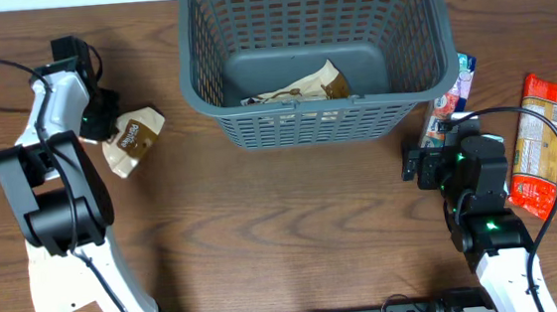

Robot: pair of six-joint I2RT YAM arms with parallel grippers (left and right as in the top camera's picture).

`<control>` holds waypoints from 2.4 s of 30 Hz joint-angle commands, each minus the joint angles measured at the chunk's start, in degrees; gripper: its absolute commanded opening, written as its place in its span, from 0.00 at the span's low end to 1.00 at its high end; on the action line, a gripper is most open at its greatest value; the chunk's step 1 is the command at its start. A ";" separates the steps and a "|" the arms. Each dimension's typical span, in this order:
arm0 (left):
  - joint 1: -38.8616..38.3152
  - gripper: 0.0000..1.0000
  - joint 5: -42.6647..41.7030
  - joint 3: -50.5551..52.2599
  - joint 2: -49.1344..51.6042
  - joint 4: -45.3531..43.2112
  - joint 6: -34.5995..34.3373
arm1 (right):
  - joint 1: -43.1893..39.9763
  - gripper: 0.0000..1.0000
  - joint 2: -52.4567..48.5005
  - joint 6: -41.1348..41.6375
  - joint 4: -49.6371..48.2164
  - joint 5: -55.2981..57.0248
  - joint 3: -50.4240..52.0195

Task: Pack container
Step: 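Grasp the remaining upper mushroom bag with the left gripper, then carry the bag into the basket and release it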

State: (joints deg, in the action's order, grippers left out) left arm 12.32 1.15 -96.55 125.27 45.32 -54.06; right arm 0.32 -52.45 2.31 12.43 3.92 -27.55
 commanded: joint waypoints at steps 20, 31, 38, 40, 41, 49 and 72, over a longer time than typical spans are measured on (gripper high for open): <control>-21.79 0.06 -19.78 -2.10 -41.90 -15.63 70.42 | -0.35 0.99 -0.07 -0.61 -0.02 0.48 -1.16; -34.21 0.06 -20.02 -2.10 -35.12 -20.41 89.39 | -0.33 0.99 -0.07 1.95 0.24 0.11 -1.16; -35.17 0.06 -20.22 -2.10 -26.21 -25.16 93.68 | -0.35 0.99 -0.07 1.92 0.00 0.15 -1.16; -35.17 0.06 -20.22 -2.10 -23.04 -24.85 93.20 | -0.35 0.99 -0.07 1.92 -0.15 0.15 -1.16; -35.17 0.06 -20.22 -2.10 -21.84 -24.55 92.80 | -0.35 0.99 -0.07 1.92 -0.17 0.15 -1.16; -35.26 0.08 -20.17 -2.10 -15.34 -18.64 92.85 | -0.35 0.99 -0.07 1.90 -0.17 0.15 -1.16; -35.21 0.59 -15.21 -7.65 -26.38 -13.07 92.83 | -0.35 0.99 -0.07 1.90 -0.37 0.15 -1.16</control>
State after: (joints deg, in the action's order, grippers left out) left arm -22.79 -16.60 -100.71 104.71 32.80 38.85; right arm 0.32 -52.45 3.46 12.16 3.88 -27.59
